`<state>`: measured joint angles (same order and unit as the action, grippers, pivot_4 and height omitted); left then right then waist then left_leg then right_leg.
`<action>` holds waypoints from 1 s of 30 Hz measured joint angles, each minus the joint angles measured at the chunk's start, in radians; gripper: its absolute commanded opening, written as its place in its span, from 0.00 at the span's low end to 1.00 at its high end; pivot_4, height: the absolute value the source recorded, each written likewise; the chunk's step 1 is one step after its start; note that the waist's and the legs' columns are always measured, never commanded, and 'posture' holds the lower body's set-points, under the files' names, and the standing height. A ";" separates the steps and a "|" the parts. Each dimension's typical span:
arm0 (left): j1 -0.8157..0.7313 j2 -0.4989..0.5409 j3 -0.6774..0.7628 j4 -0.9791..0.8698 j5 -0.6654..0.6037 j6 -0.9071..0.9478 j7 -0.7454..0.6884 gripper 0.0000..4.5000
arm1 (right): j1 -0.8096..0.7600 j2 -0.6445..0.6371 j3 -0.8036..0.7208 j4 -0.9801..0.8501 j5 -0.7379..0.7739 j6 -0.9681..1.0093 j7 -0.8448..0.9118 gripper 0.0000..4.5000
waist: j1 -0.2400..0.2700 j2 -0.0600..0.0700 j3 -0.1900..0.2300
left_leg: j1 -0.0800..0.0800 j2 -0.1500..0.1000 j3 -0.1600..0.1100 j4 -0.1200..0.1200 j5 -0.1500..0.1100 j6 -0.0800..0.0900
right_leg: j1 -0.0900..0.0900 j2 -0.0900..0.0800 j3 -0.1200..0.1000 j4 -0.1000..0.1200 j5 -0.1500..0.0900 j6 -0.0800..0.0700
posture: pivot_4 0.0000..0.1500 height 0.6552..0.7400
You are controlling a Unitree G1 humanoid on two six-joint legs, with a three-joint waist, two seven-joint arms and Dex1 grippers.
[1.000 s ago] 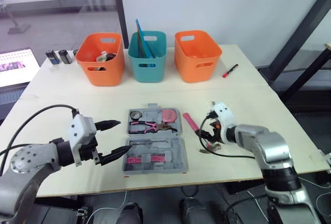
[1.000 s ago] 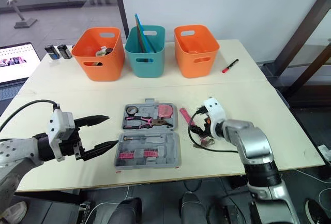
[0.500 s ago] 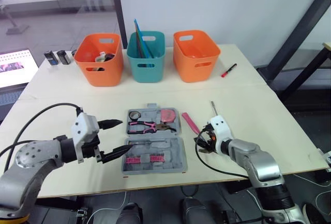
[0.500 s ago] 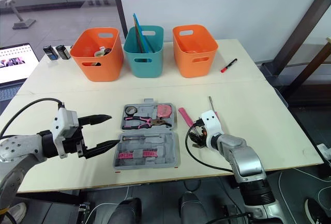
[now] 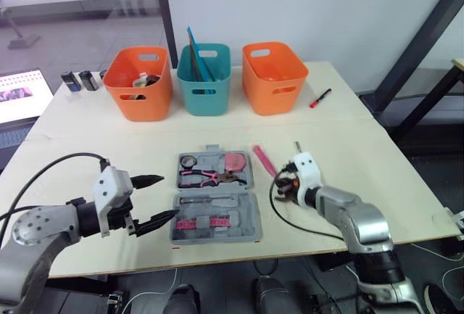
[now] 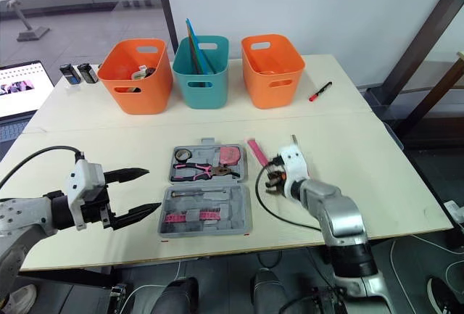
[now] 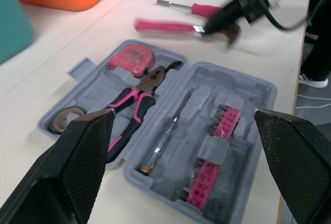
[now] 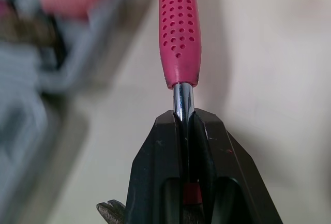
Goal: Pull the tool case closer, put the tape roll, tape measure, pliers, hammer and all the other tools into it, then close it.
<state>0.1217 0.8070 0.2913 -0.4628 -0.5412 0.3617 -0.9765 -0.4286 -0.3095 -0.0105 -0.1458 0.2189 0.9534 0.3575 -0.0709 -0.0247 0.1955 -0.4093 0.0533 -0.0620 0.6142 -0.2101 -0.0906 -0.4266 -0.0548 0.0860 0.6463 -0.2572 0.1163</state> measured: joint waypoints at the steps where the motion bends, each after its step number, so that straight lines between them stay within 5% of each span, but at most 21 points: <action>1: 0.000 0.002 0.001 0.005 0.001 -0.001 -0.003 1.00 | -0.035 0.006 -0.001 -0.001 -0.001 -0.001 -0.011 0.00 | 0.000 0.000 0.000 | 0.000 0.000 0.000 0.000 0.000 0.000 | 0.000 0.000 0.000 0.000 0.000 0.000 | 1.00 1.00; 5: 0.002 0.002 0.007 0.024 0.001 -0.004 -0.010 1.00 | -0.157 -0.059 0.094 0.006 -0.021 -0.011 0.044 0.00 | 0.001 0.001 0.001 | -0.001 0.000 0.000 -0.001 0.000 0.000 | -0.001 0.000 0.000 -0.001 0.000 0.000 | 1.00 1.00; 17: 0.085 0.004 0.071 0.059 -0.001 -0.024 -0.027 1.00 | -0.416 -0.382 0.556 -0.016 -0.059 -0.137 0.668 0.00 | 0.000 0.001 0.001 | -0.001 0.000 0.001 -0.001 0.000 0.000 | -0.002 -0.001 0.000 -0.001 -0.001 0.000 | 1.00 1.00; 30: 0.308 -0.065 0.155 0.062 0.009 -0.082 -0.031 1.00 | -0.447 -0.270 0.739 -0.008 -0.193 -0.084 0.699 0.00 | 0.003 0.000 0.001 | -0.002 0.000 0.002 0.000 0.000 0.000 | -0.003 -0.003 -0.001 -0.002 0.000 -0.001 | 1.00 1.00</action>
<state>0.4301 0.7417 0.4468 -0.4004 -0.5326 0.2795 -1.0072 -0.8759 -0.5795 0.7288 -0.1537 0.0256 0.8695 1.0563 -0.0682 -0.0247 0.1961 -0.4113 0.0530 -0.0602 0.6141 -0.2103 -0.0908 -0.4292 -0.0574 0.0855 0.6447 -0.2571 0.1156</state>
